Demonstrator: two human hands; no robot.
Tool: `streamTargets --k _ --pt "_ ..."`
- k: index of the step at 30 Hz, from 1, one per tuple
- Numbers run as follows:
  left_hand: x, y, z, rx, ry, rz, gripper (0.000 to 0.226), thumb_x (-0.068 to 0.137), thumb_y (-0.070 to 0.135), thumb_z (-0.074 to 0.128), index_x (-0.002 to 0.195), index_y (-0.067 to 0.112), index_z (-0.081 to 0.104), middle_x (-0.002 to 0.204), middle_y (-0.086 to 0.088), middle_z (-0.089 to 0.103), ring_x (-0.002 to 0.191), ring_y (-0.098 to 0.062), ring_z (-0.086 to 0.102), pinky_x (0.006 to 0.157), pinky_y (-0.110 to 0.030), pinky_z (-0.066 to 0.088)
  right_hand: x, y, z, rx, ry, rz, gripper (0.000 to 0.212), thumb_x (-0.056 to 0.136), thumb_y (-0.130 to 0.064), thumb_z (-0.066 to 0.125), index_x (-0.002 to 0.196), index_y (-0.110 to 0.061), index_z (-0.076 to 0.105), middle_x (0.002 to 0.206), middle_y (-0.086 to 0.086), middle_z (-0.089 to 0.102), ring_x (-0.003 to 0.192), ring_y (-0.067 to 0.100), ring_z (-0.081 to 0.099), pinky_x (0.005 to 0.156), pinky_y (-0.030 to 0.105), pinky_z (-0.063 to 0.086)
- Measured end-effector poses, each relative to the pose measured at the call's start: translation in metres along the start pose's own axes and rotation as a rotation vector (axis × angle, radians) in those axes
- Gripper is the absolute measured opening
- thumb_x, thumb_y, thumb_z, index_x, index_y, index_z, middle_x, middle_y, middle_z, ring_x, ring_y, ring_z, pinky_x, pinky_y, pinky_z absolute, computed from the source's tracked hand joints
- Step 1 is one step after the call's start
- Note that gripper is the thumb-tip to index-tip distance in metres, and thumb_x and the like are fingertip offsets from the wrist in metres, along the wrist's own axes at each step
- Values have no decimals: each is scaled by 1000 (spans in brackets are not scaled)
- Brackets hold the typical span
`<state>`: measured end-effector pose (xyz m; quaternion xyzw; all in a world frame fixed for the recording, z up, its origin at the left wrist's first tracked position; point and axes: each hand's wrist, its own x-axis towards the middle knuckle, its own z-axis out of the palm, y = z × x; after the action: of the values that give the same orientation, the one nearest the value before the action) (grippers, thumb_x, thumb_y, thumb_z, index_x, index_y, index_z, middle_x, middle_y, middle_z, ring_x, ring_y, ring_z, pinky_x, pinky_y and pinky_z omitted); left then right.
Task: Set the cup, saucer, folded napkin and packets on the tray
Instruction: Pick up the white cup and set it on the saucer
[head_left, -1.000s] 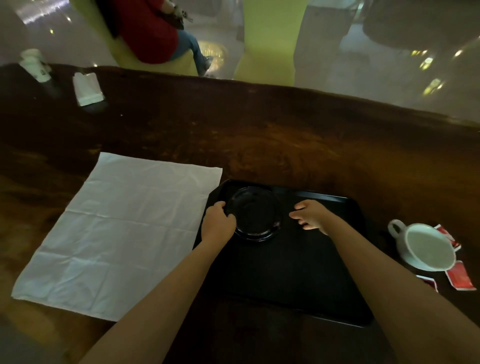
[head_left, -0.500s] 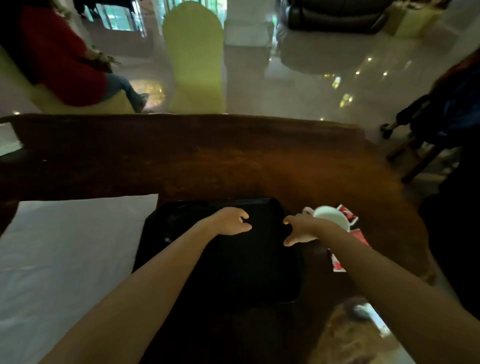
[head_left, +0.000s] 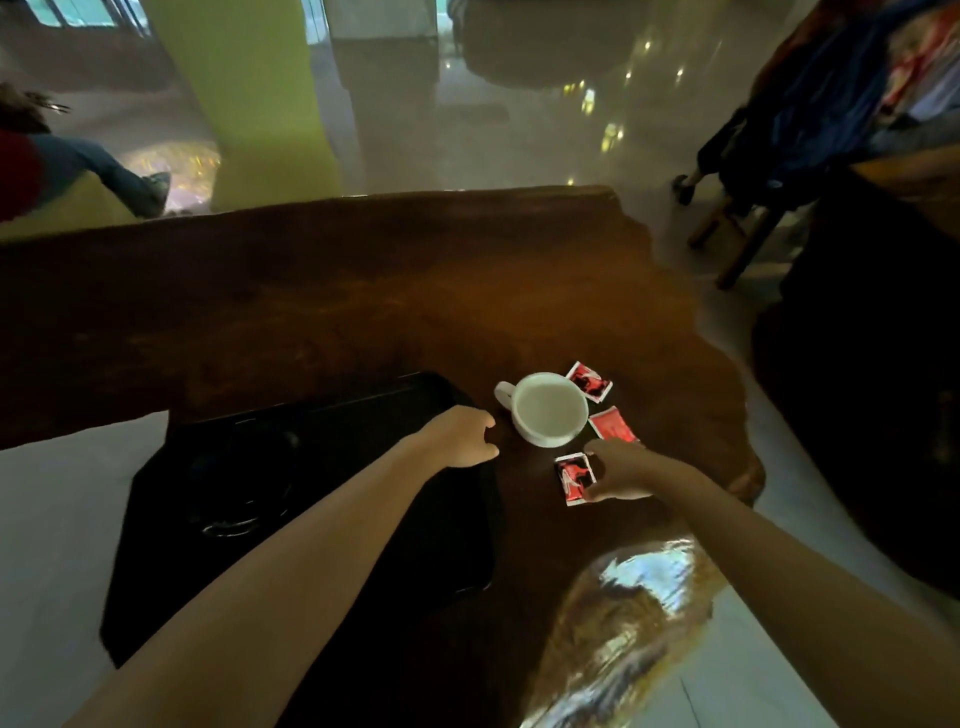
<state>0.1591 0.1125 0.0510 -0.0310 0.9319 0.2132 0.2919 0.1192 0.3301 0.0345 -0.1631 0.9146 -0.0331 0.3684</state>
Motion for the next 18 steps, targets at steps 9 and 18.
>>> streamTargets --k 9,18 --pt "54 4 -4 232 221 -103 70 85 22 63 143 11 26 140 -12 44 129 -29 41 105 -42 37 39 18 0 261 186 -68 79 72 -35 77 138 -15 38 137 12 48 130 30 39 103 39 35" --pt "93 3 -3 102 183 55 38 94 11 46 131 16 48 127 -7 60 118 -28 55 103 -44 41 73 23 12 411 305 -178 99 60 -43 82 141 -22 28 143 1 40 134 24 32 113 47 18"
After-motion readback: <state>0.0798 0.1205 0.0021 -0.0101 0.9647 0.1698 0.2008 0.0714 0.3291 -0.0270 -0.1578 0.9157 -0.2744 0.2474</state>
